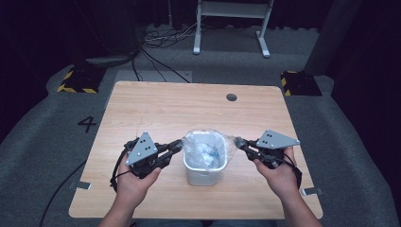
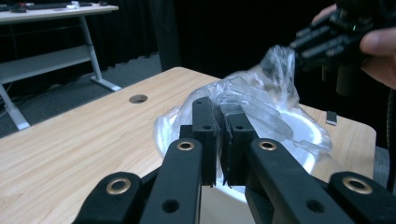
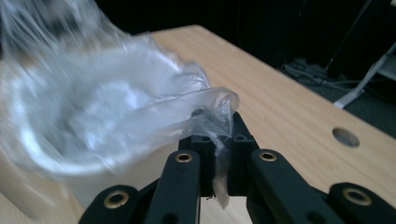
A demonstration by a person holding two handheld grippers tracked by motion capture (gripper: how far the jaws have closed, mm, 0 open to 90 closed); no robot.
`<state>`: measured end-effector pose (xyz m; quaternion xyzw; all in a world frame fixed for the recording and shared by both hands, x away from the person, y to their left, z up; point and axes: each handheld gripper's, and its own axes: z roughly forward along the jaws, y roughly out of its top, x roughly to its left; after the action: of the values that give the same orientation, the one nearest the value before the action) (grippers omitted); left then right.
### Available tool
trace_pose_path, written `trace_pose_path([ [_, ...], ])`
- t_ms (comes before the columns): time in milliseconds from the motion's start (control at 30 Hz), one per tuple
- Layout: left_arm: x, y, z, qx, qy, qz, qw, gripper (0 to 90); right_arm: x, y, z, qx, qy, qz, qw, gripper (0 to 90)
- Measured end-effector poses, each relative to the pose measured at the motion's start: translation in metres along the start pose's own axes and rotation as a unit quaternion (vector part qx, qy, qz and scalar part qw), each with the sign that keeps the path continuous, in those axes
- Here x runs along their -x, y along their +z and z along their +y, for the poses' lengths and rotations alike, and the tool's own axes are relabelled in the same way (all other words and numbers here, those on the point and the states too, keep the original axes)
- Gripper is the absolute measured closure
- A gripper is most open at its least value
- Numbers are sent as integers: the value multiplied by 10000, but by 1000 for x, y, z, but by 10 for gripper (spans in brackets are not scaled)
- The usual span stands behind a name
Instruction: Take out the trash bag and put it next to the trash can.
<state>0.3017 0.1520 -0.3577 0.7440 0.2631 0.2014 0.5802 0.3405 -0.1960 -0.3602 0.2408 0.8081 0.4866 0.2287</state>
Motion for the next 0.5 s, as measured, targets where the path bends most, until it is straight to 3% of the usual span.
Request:
trace_pose_path([
  [233, 6, 10, 9, 11, 69, -136, 9999, 855, -16, 4, 24, 395, -211, 253, 9987, 860],
  [500, 13, 23, 15, -30, 142, -294, 9995, 843, -30, 15, 36, 461, -408, 452, 9971, 860],
])
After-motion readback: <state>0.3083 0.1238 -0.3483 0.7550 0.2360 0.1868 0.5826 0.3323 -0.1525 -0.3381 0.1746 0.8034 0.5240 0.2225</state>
